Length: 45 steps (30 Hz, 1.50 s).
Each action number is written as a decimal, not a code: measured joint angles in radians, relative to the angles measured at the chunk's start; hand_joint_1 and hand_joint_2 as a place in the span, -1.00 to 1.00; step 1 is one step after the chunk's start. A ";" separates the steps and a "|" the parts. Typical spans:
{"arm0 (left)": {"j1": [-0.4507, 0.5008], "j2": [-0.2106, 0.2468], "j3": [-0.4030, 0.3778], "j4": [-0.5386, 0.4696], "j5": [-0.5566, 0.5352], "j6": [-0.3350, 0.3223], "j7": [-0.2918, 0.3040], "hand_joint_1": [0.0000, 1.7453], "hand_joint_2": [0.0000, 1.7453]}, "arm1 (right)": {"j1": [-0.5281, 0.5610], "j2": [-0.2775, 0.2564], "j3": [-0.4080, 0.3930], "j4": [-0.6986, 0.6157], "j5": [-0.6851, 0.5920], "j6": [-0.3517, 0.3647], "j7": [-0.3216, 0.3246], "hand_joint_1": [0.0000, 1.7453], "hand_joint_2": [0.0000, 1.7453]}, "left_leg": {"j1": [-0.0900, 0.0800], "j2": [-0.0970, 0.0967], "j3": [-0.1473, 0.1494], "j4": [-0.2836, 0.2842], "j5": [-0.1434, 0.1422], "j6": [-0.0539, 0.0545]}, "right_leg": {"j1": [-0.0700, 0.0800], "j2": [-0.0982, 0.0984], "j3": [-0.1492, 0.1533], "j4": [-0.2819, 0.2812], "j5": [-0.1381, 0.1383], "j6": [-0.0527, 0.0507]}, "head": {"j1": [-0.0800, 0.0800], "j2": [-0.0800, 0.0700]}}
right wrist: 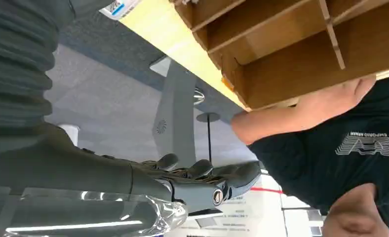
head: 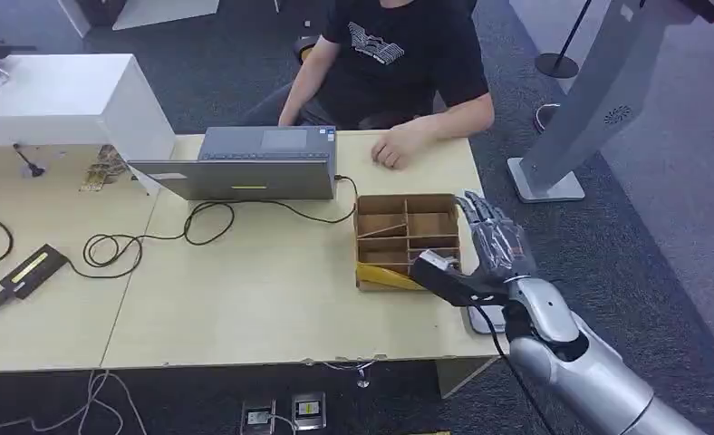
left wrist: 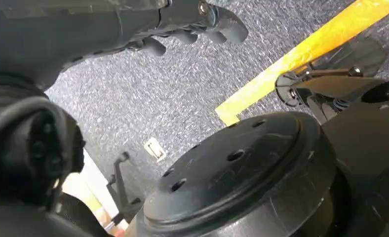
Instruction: Pass the card to the sensor for recognition and then transmit it.
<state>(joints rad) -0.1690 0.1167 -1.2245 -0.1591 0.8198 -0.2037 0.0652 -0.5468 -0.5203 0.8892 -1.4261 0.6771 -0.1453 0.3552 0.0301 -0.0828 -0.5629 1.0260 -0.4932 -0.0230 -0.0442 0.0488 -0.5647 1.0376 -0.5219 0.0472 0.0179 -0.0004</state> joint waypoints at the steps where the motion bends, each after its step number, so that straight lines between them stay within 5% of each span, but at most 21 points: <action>1: 0.000 0.000 0.000 0.000 0.000 0.000 0.000 -1.00 -1.00 | 0.002 0.001 0.003 0.007 -0.003 -0.003 -0.003 -1.00 1.00 | 0.000 0.000 0.000 0.000 0.000 0.000 | 0.000 0.000 0.000 0.000 0.000 0.000 | 0.000 0.000; 45: -0.013 0.000 0.000 0.000 -0.034 0.000 0.030 -1.00 -1.00 | 0.026 0.089 0.046 0.199 -0.087 -0.145 -0.069 -1.00 1.00 | 0.000 0.000 0.000 0.000 0.000 0.000 | 0.000 0.000 0.000 0.000 0.000 0.000 | 0.000 0.000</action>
<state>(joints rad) -0.1817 0.1163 -1.2245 -0.1595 0.7862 -0.2037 0.0954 -0.5209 -0.4311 0.9350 -1.2272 0.5898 -0.2903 0.2861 0.0301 -0.0827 -0.5629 1.0260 -0.4931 -0.0230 -0.0442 0.0489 -0.5649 1.0376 -0.5219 0.0472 0.0179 -0.0004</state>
